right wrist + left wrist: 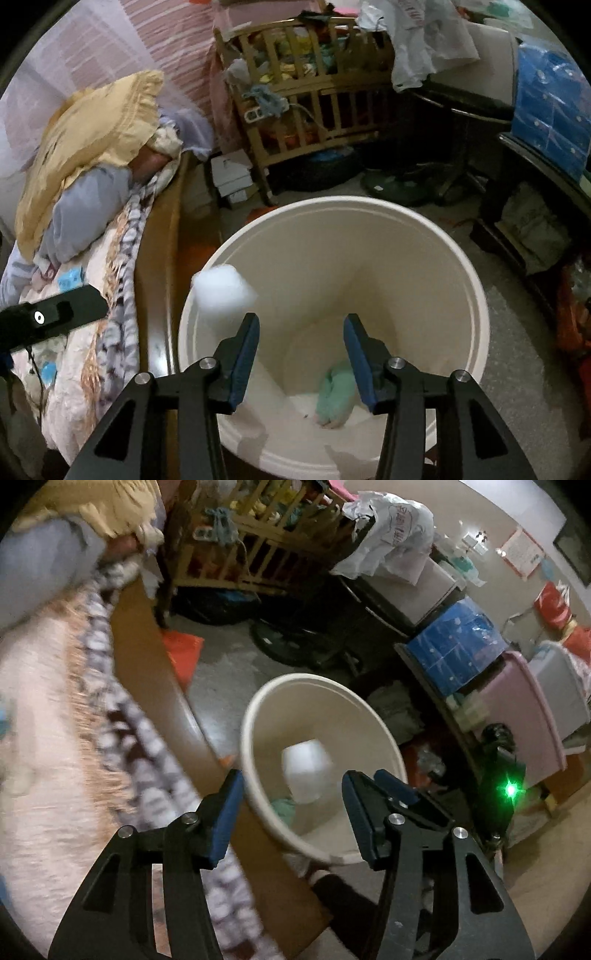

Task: Collect trash
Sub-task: 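Open the left tool over the white bin while the right tool drops the green cloth in, then grasp the white milk carton with the left tool while the right tool grasps the crumpled tissue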

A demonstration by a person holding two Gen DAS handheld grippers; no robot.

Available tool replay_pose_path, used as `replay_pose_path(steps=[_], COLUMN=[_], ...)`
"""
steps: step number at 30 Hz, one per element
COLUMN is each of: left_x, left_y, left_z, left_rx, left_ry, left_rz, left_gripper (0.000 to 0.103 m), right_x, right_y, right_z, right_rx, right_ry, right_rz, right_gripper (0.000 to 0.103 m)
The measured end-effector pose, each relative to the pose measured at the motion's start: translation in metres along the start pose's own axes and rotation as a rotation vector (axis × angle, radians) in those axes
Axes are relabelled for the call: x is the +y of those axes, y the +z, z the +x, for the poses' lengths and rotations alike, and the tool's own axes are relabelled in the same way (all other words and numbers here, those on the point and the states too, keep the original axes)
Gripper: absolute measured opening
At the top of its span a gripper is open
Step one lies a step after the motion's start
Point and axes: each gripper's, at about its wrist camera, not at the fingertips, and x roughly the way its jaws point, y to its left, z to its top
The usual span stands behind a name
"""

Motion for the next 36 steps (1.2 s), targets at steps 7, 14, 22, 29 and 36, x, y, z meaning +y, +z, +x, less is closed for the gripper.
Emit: replay_pose_path(steps=[7, 14, 22, 29, 36], left_x=[0.016, 0.039, 0.062, 0.088, 0.130], left_y=[-0.025, -0.046, -0.066, -0.089, -0.119], left_z=[-0.049, -0.086, -0.121, -0.162, -0.205], left_rx=[-0.088, -0.135, -0.169, -0.195, -0.204], left_ry=[0.190, 0.293, 0.358, 0.435, 0.493], left_rz=[0.043, 0.048, 0.017, -0.014, -0.086], left_gripper=[0.054, 0.054, 0.054, 0.054, 0.054], right_x=[0.033, 0.070, 0.120, 0.181, 0.248], right_y=[-0.013, -0.021, -0.027, -0.042, -0.063], right_z=[-0.008, -0.023, -0.045, -0.053, -0.050], right_rx=[0.014, 0.007, -0.002, 0.008, 0.066], right_ry=[0.027, 0.031, 0.100, 0.204, 0.339], right_rz=[-0.049, -0.116, -0.186, -0.261, -0.341], right_gripper=[0.046, 0.056, 0.059, 0.064, 0.065])
